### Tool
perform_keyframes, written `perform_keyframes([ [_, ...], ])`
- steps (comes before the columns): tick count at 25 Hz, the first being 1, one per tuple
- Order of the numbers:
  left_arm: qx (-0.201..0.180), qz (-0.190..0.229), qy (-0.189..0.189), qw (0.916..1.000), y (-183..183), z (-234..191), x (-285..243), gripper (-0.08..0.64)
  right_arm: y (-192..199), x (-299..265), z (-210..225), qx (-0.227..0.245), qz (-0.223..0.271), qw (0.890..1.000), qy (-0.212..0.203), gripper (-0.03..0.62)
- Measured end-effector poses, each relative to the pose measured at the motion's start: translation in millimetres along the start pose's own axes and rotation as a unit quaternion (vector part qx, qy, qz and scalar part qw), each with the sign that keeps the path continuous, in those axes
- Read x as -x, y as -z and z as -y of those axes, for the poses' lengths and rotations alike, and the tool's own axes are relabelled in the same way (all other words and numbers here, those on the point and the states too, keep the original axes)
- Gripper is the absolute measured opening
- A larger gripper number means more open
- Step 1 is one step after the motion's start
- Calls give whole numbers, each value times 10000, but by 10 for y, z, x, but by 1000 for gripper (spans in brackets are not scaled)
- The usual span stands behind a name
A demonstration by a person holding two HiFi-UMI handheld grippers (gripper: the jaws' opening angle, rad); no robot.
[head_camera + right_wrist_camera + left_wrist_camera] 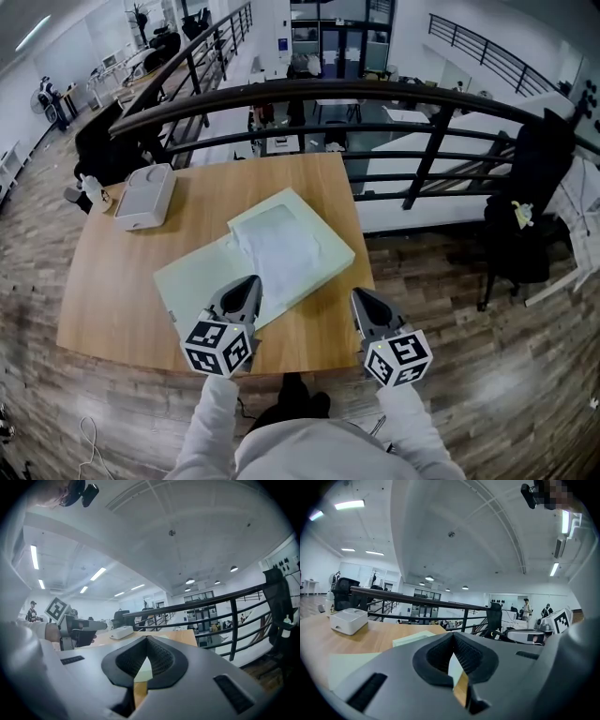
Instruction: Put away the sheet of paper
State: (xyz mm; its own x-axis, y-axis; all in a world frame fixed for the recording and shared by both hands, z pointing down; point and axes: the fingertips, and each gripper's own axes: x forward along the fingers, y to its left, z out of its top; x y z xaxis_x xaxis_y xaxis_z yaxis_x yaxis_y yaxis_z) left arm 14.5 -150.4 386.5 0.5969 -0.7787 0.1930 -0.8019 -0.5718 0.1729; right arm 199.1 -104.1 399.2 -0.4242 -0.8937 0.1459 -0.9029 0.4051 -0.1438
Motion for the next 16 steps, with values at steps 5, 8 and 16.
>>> perform_keyframes([
  [5,-46,16,30,10000,21,75,50,18,17,90,-7,1,16,10000,45,28],
  [8,-48,-10,24,10000,34,84,79,18,22,119,-31,8,21,10000,49,28],
  [16,-71,-66,25,9999,94,117,134,18,37,162,-71,31,30,10000,37,28],
])
